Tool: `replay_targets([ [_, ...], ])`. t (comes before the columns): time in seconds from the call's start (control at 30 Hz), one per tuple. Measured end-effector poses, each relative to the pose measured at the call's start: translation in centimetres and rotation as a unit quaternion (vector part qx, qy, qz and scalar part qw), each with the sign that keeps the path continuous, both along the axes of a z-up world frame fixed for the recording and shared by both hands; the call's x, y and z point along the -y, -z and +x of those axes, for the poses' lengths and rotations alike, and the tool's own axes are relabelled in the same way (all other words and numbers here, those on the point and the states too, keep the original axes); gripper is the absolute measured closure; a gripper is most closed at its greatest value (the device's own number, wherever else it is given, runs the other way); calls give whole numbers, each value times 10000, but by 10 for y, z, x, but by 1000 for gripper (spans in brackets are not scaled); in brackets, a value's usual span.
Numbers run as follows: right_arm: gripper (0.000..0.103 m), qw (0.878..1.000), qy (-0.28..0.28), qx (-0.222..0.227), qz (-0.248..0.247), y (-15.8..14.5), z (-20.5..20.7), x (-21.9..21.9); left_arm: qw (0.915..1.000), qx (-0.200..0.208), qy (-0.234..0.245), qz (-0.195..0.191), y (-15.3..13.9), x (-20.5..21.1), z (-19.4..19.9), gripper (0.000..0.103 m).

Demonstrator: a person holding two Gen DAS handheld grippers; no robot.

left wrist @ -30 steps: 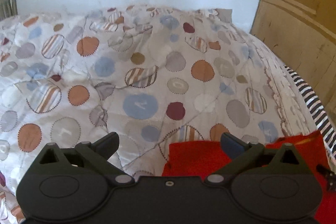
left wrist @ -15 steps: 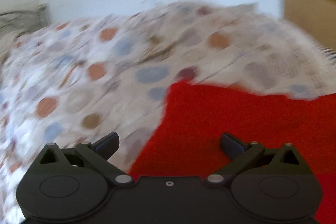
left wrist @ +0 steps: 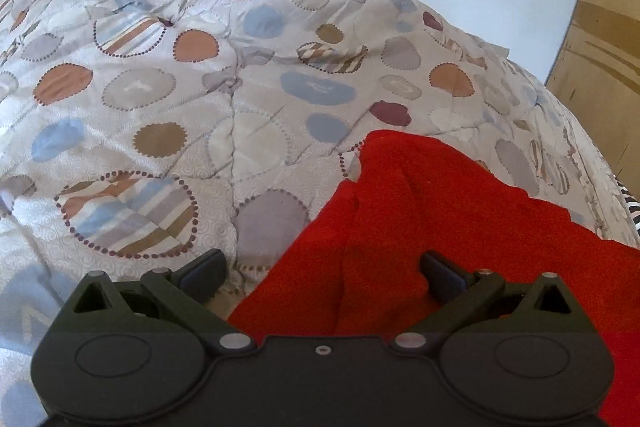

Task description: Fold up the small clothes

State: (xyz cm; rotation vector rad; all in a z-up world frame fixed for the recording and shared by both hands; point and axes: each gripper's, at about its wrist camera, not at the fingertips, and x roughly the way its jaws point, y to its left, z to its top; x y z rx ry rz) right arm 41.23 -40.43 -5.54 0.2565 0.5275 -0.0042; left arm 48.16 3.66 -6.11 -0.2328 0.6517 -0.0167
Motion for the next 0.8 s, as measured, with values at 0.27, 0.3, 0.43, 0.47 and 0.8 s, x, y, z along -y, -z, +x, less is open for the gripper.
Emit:
replay_targets([
  [0.27, 0, 9986, 521, -30, 89, -53, -50, -8, 9993, 209, -275, -108, -61, -19, -41, 1],
  [0.3, 0, 9980, 630, 76, -62, -62, -64, -16, 9993, 241, -279, -53, -68, -19, -52, 1],
  [0.43, 0, 9967, 396, 642, -301, -77, -126, -55, 9997, 212, -71, 57, -77, -9, -100, 1],
  [0.47, 0, 9963, 292, 709, -394, -75, -139, -65, 9998, 203, -6, -29, -75, -7, -112, 1],
  [0.8, 0, 9960, 651, 72, -605, -19, -184, -98, 9920, -535, -38, -1140, -3, -28, -178, 1],
])
